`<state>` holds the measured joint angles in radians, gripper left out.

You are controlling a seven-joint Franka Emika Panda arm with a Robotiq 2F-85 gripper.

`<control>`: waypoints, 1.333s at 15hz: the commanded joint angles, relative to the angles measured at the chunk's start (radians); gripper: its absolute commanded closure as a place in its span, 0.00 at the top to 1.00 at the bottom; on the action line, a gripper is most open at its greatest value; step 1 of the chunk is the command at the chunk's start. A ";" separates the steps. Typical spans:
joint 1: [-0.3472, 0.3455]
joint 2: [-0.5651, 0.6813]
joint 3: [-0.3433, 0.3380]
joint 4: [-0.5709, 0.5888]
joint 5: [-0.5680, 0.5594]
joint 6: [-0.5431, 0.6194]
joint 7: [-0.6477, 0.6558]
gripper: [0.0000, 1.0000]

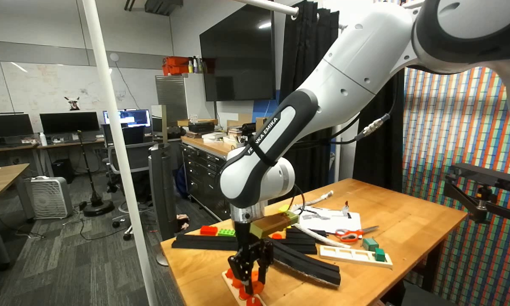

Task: Pick up the orange object from the table and put it on the wooden object

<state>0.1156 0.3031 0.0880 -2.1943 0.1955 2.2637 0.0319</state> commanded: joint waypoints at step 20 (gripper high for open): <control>-0.019 0.014 0.043 -0.050 0.050 0.130 -0.044 0.24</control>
<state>0.1156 0.3264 0.1099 -2.2243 0.2084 2.3580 0.0182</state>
